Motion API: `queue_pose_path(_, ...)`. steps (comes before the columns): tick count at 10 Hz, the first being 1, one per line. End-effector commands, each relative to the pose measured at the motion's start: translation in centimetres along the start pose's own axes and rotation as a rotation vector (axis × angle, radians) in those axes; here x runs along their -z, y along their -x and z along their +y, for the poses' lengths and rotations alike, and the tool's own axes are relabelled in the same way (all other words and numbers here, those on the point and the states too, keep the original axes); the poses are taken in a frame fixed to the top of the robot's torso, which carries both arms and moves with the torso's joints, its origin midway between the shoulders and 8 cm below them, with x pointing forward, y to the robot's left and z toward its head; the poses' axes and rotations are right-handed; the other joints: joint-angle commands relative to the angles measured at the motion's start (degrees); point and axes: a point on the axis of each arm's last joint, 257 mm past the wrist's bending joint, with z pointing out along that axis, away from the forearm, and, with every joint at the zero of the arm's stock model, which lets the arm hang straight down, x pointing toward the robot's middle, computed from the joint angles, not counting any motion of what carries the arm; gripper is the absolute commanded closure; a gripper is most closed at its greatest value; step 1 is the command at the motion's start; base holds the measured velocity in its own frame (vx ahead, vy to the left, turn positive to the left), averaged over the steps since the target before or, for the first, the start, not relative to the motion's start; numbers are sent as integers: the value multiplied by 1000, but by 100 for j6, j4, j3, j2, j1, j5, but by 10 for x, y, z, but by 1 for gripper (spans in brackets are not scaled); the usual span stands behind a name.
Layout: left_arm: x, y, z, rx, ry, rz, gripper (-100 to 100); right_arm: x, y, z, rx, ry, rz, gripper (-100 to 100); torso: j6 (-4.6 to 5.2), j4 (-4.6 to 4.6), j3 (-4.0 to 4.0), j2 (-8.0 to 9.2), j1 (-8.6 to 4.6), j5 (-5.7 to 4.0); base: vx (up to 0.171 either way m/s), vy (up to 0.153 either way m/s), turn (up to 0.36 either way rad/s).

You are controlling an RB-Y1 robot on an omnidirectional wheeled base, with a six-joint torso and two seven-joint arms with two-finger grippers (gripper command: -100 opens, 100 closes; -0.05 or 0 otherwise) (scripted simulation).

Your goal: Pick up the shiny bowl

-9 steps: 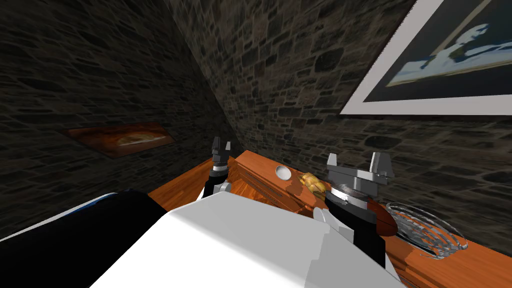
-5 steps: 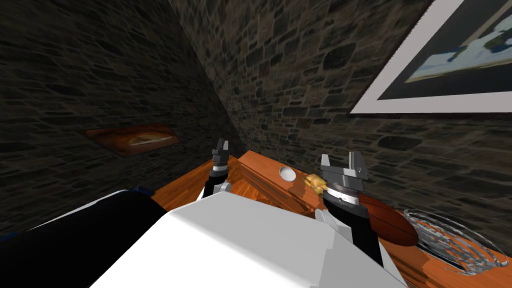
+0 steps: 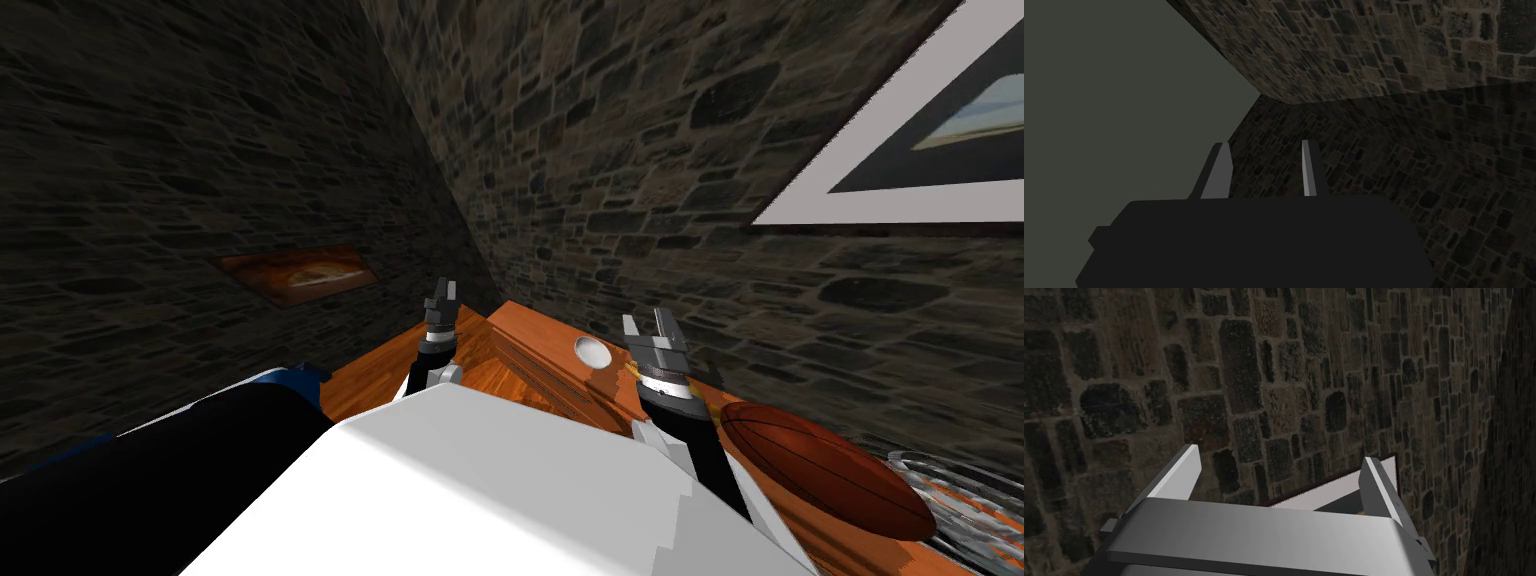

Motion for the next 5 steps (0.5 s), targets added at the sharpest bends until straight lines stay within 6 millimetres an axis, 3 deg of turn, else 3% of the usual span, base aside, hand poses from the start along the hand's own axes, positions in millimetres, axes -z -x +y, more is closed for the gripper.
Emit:
queue_pose_path(1,0,0,0,0,0,0,0,4,-8,-23,15,-53,52,-100,0,0,0,0,0,0,22,275,142)
queue_pose_path(3,0,0,0,0,0,0,0,11,-10,-46,31,-105,90,-100,3,-1,-3,-4,-4,2,-3,165,63)
queue_pose_path(4,0,0,0,0,0,0,0,13,-9,-51,31,-115,88,-100,1,0,1,3,-19,-2,8,100,61)
queue_pose_path(5,0,0,0,0,0,0,0,19,-12,-69,47,-157,123,-100,4,0,0,0,-38,-6,23,120,120)
